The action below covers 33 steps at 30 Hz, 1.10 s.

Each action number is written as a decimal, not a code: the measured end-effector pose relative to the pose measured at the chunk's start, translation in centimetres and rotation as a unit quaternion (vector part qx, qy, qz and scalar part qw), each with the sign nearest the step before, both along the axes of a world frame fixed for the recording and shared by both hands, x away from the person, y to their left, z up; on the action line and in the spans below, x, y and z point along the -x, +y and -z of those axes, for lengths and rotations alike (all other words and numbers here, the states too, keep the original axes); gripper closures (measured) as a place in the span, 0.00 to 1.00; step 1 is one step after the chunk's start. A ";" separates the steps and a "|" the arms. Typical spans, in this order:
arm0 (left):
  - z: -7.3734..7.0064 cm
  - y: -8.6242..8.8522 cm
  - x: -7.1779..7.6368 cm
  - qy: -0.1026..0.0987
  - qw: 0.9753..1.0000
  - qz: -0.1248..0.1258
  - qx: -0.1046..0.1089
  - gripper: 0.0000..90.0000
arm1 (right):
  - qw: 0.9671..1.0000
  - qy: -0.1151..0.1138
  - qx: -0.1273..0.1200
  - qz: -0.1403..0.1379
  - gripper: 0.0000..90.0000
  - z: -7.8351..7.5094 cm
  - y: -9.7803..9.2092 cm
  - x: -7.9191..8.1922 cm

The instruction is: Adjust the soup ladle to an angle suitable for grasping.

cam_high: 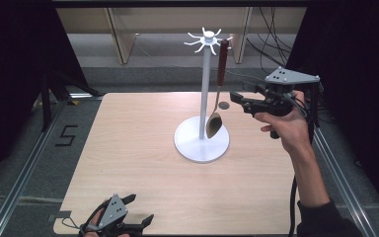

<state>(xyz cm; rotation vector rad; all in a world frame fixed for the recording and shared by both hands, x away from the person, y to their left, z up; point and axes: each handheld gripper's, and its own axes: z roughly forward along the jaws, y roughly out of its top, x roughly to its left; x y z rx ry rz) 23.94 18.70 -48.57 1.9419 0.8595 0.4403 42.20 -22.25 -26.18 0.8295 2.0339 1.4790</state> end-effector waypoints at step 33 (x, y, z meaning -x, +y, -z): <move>-0.1 0.1 -0.2 0.005 1.000 -0.004 -0.005 0.16 | 0.998 0.060 0.028 -0.023 0.45 10.2 -1.0 4.4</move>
